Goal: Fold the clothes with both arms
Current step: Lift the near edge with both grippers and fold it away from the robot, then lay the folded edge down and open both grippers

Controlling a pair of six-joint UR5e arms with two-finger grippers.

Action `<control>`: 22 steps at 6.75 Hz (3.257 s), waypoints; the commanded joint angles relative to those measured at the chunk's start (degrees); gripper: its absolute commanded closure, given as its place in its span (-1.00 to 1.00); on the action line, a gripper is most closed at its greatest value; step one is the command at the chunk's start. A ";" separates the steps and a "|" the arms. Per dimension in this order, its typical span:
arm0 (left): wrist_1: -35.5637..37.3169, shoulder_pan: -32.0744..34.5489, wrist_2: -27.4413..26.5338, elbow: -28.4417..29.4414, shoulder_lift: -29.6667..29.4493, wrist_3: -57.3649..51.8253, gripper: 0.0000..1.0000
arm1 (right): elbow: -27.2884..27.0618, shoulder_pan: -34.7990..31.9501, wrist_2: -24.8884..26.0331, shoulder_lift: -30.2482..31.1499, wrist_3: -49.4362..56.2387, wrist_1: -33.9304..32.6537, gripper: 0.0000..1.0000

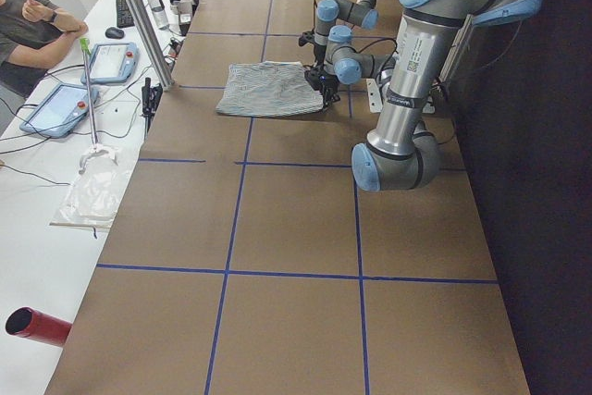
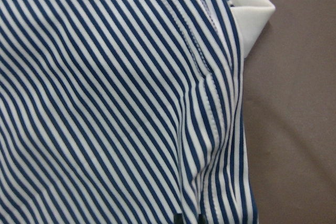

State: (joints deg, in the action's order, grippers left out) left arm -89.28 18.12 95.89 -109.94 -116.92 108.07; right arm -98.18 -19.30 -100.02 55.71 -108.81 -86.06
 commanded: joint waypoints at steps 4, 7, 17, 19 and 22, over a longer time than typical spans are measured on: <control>9.27 -8.35 0.00 -9.83 -0.07 1.09 1.00 | -9.39 5.13 -0.01 5.10 -0.17 0.02 1.00; 10.44 -7.15 1.76 -12.14 -0.15 1.88 1.00 | -8.96 2.53 -0.44 4.32 0.79 0.45 1.00; -5.30 15.49 2.02 8.49 -5.48 -1.18 -0.27 | 16.79 -13.02 -1.14 -13.72 7.65 11.60 0.82; -8.71 25.43 1.93 18.70 -8.59 -16.15 -1.00 | 32.31 -18.56 -2.45 -19.93 12.43 20.20 -1.00; -8.63 26.79 7.10 17.84 -8.41 -19.56 -1.00 | 35.69 -23.85 -8.78 -19.51 19.49 19.97 -1.00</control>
State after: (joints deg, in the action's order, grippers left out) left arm -98.05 44.68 101.17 -91.79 -125.26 89.08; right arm -63.13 -41.85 -106.81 36.06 -92.03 -66.00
